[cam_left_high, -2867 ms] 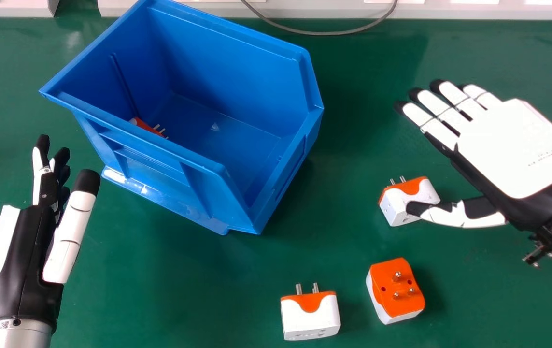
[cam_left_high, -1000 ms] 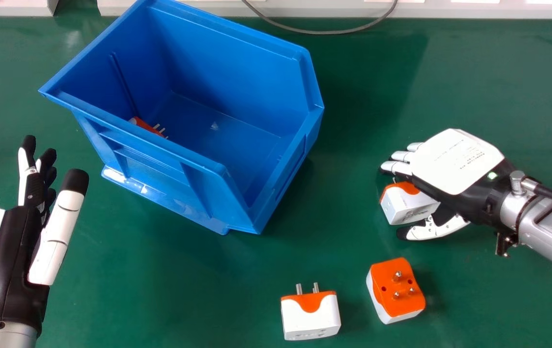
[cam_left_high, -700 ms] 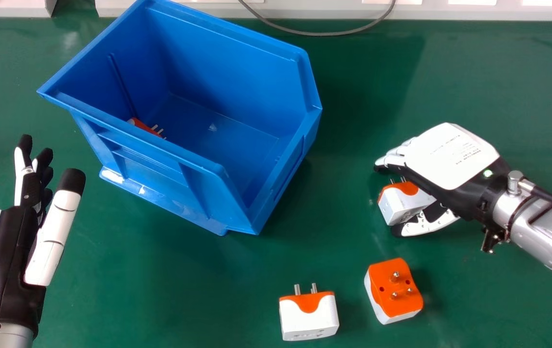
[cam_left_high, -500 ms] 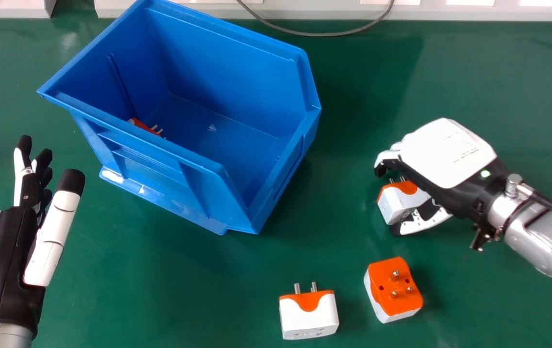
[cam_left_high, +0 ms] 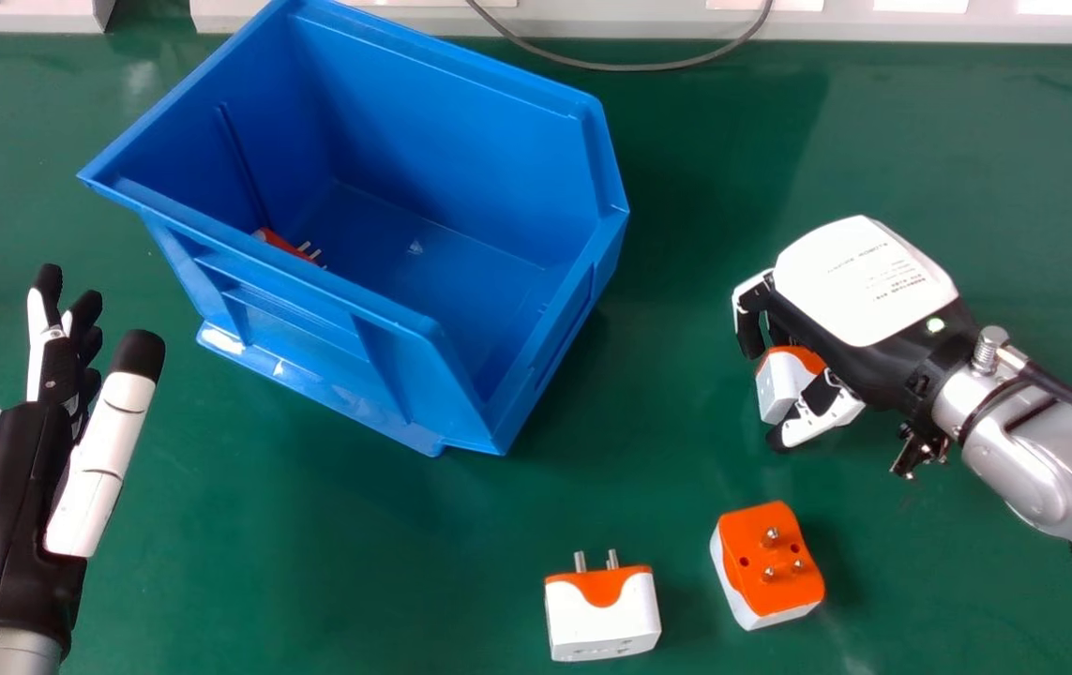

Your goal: Pick all objects and put in blue box

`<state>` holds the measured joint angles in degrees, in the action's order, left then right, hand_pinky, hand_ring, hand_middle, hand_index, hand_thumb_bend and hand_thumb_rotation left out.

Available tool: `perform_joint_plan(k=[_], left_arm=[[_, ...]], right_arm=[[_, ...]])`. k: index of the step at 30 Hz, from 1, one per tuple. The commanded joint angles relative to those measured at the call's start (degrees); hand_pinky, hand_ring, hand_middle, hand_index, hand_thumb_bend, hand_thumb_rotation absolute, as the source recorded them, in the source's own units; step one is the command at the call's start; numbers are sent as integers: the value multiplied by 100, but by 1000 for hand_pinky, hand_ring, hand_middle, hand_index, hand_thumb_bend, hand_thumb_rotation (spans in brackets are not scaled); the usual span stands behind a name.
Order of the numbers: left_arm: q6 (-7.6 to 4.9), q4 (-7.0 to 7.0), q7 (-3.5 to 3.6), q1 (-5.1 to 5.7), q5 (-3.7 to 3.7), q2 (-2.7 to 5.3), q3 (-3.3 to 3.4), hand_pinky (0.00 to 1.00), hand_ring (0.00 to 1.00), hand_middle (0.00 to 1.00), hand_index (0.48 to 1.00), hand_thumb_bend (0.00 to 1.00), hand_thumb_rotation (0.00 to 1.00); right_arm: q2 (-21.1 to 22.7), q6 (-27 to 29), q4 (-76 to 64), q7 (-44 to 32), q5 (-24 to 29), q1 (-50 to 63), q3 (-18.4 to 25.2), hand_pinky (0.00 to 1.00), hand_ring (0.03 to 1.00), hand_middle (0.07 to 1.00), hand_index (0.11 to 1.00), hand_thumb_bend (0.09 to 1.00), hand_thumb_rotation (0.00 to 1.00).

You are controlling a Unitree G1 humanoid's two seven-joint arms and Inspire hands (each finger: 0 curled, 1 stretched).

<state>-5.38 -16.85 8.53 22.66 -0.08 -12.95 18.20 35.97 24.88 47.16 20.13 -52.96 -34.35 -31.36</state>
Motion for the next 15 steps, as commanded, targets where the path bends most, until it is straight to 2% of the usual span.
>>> perform_joint_plan(k=[1,8,15], left_arm=[[-56,-88,6,-19,-61,-54,27,1000,1000,1000,1000,740,963],[-113,-32,20,-64,-53,-32,-15,1000,1000,1000,1000,740,960],[-148,-58,-4,-66,-18,-12,-83,1000,1000,1000,1000,730,959]], right_arm=[[87,-134,-102,-20,96,92,125,152,179,222,469,488,158],[288,-90,-674,-161,263,317,373,149,175,215,469,488,157],[708,-90,-2502,-499,566,914,1106,143,174,217,469,486,156]])
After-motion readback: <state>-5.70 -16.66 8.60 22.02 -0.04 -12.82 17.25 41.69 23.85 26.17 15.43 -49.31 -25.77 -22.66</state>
